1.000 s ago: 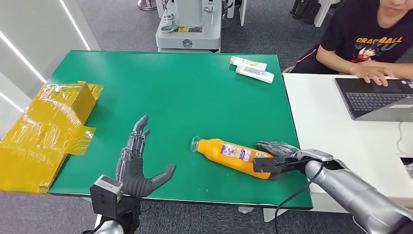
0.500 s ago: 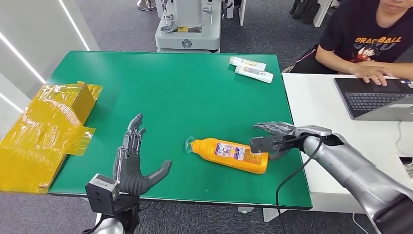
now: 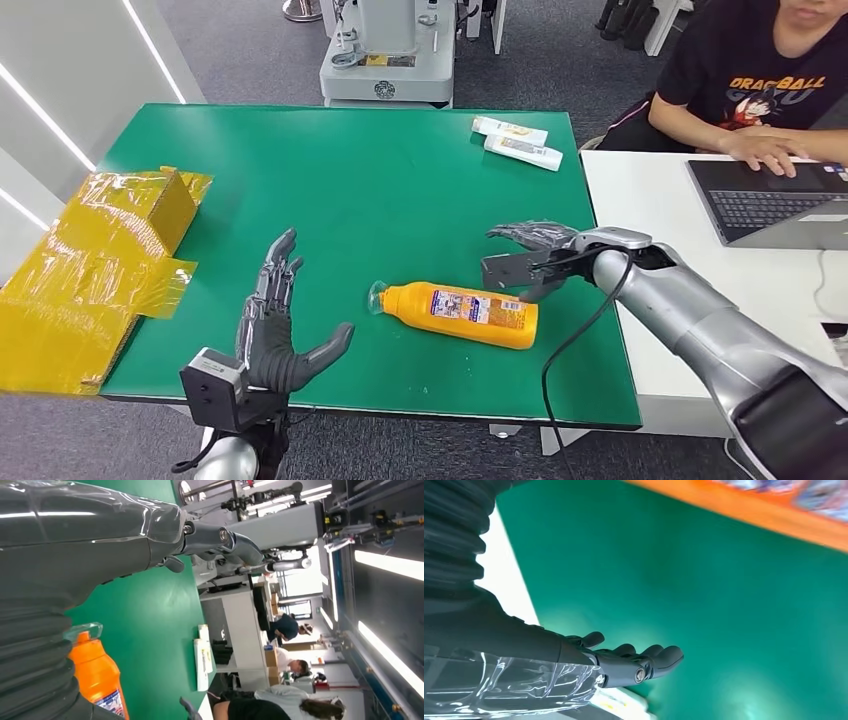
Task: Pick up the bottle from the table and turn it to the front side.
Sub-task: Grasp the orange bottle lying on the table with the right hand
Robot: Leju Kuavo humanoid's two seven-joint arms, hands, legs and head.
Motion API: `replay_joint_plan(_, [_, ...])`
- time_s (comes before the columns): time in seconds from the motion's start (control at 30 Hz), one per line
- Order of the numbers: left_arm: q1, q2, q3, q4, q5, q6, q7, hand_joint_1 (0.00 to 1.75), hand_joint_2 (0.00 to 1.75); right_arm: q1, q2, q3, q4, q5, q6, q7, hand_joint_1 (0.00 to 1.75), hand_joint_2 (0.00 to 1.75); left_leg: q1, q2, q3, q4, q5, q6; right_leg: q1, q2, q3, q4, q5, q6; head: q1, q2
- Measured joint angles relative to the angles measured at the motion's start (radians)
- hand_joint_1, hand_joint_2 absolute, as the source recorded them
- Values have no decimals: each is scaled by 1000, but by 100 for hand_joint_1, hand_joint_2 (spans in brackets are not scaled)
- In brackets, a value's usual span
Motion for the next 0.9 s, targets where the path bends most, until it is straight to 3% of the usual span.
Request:
replay_joint_plan(0.47, [-27,-6,-3,31,9,16,8,0,175,20,94,19,41,-58,-25,-10,0,175,0,0,0,0,0,0,0,0,0,0,0,0,0,0])
replay_joint_plan(0.9, [-13,-7,-6,30,-7,11,14,0,175,89,143,21,81,-93,-53,-17,0,175,0,0,0,0,0,0,0,0,0,0,0,0,0,0])
